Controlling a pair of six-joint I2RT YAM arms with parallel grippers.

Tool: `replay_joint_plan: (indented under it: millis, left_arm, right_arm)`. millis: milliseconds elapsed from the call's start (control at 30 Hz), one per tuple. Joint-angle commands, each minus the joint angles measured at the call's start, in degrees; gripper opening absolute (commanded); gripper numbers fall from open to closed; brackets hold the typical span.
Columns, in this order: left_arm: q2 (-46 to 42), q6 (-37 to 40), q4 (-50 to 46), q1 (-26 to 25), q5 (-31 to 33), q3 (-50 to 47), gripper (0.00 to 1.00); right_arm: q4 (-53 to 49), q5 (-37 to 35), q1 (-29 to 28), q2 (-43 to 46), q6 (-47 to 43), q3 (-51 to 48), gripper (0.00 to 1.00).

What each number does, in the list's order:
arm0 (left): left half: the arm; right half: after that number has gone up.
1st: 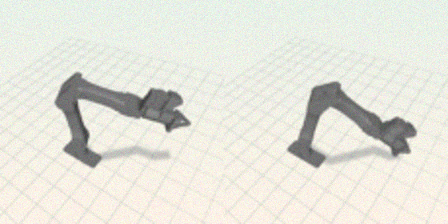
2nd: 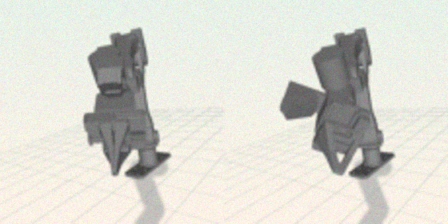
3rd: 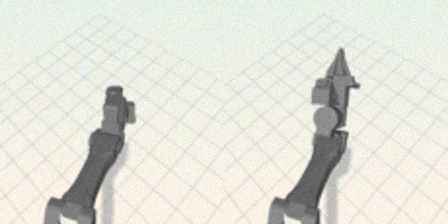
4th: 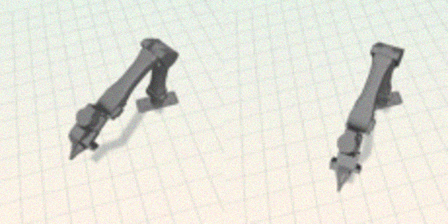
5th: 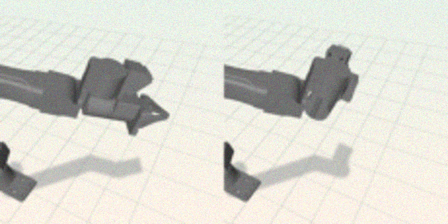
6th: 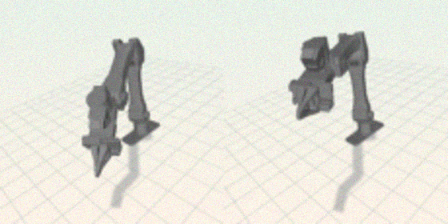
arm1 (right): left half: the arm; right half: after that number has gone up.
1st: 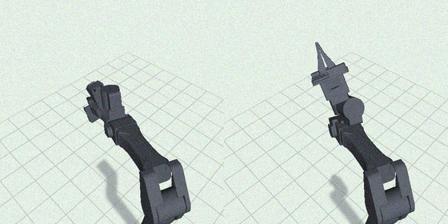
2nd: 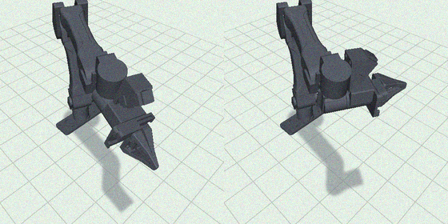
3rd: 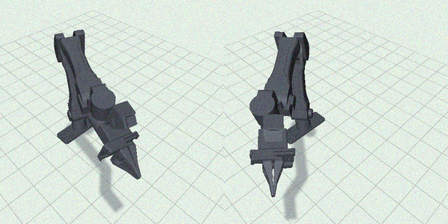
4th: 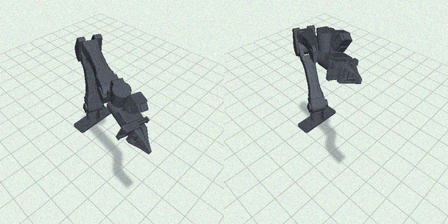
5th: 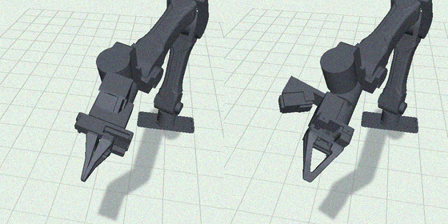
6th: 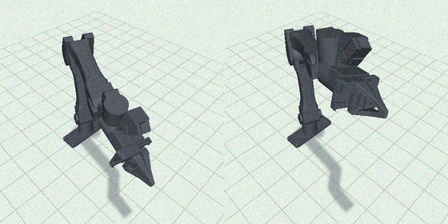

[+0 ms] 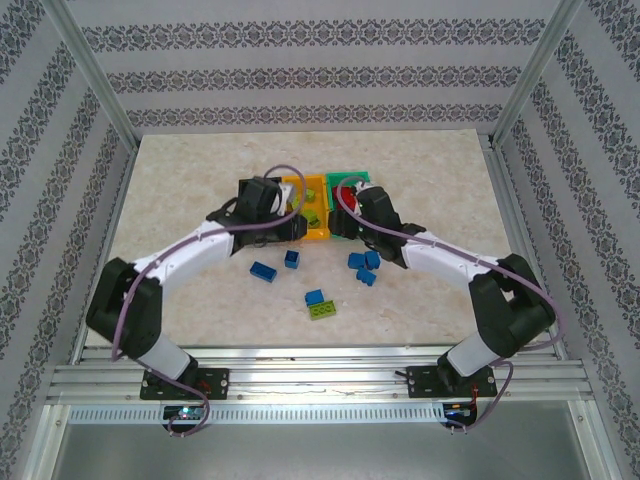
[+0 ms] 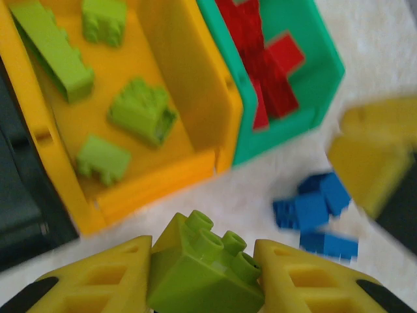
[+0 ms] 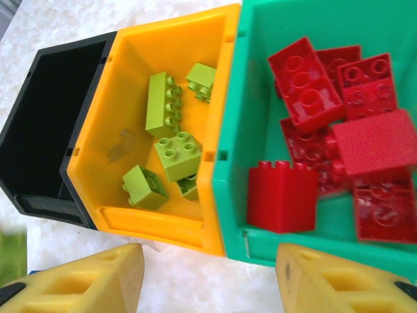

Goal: Sort the legos into containers by color
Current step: Place the lego in the container.

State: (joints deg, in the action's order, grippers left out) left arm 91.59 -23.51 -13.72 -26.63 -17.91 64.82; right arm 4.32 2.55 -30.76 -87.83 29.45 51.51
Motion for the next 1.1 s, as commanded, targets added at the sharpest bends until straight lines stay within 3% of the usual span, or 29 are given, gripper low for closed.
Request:
replay_joint_plan:
  millis: [0,367,533,900,1067]
  left_arm:
    - [5.0,-3.0,1.7,2.1,-3.8,6.3,0.38]
    - [20.1,1.7,-9.7,4.4,1.4,26.7,0.38]
    - [24.3,2.5,-12.2,4.4,0.9,31.7,0.41]
    - [25.0,3.8,-12.6,4.4,0.0,32.1,0.59]
    - [21.1,3.6,-10.1,4.6,0.1,27.7,0.6]
  right_arm:
    - [0.6,-0.7,1.0,4.5,0.5,-2.9,0.56]
    - [-0.4,3.1,1.6,12.1,3.7,-12.3,0.57]
    - [-0.3,2.7,-3.5,10.9,5.0,-13.8,0.57]
    - [0.1,1.3,-10.8,6.8,8.2,-13.8,0.57]
    - [-0.6,0.7,-14.4,5.7,8.8,-13.4,0.57]
